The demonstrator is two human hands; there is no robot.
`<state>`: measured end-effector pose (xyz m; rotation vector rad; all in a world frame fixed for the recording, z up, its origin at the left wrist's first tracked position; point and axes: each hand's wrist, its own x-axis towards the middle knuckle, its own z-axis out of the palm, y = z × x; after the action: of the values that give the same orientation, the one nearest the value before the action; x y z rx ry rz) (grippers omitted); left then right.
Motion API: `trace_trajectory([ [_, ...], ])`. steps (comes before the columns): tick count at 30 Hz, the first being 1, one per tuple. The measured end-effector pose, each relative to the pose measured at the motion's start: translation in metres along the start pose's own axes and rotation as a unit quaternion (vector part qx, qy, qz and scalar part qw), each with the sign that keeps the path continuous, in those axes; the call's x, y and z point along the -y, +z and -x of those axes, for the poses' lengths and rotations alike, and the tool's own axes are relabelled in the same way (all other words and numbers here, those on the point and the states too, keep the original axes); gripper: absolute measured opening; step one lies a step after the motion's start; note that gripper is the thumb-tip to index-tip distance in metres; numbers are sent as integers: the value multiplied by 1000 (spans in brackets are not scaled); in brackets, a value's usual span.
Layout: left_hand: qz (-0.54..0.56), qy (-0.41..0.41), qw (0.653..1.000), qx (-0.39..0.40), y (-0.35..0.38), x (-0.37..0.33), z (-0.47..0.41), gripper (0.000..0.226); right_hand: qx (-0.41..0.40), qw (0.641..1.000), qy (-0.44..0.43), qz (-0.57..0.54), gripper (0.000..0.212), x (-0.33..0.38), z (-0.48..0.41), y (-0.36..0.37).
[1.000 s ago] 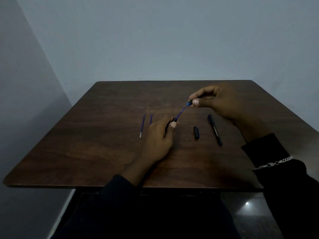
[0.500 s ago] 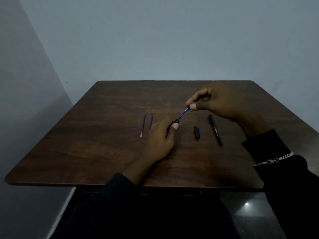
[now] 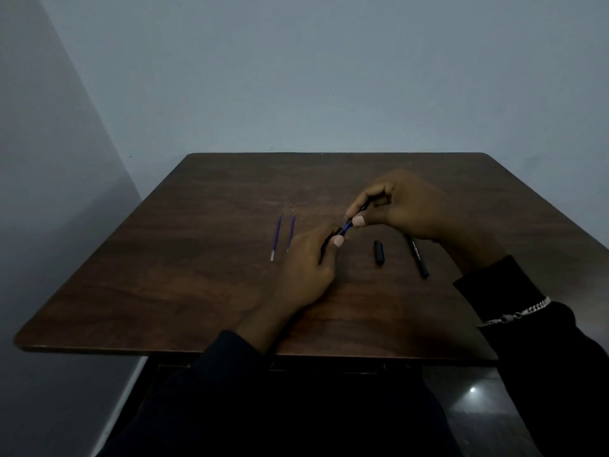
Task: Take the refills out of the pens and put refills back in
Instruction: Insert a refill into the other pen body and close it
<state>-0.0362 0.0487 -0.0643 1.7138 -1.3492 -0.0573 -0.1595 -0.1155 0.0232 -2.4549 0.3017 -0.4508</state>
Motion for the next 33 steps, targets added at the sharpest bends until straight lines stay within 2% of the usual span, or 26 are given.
trace_trajectory([
  [10, 21, 13, 1000, 1, -1, -2, 0, 18, -6, 999, -6, -37, 14, -3, 0, 4],
  [13, 18, 21, 1000, 2, -2, -1, 0, 19, -1, 998, 8, -60, 6, -3, 0, 5],
  [14, 17, 19, 1000, 4, -1, -1, 0, 17, 4, 999, 11, -49, 9, -2, -1, 6],
  [18, 22, 18, 1000, -3, 0, -1, 0, 16, -2, 999, 9, 48, 48, 2, 0, 9],
  [19, 23, 20, 1000, -5, -1, -2, 1, 16, -8, 999, 3, 53, 46, 2, 1, 8],
  [21, 24, 19, 1000, -6, -1, -2, 0, 16, -3, 1000, -10, 7, 27, 0, 3, 5],
  [23, 27, 13, 1000, -5, -1, -1, -1, 19, 17, 999, -23, -36, 23, -2, 4, 0],
  [26, 17, 15, 1000, 4, 0, 0, 1, 20, 14, 1000, -21, -9, 19, -5, 3, 1],
  [29, 6, 19, 1000, 1, -1, 0, 1, 19, 5, 1000, 2, -9, 3, -3, 2, 3],
  [33, 6, 39, 999, 4, 0, -3, 0, 20, -28, 997, -11, 73, 42, 2, 1, 13],
])
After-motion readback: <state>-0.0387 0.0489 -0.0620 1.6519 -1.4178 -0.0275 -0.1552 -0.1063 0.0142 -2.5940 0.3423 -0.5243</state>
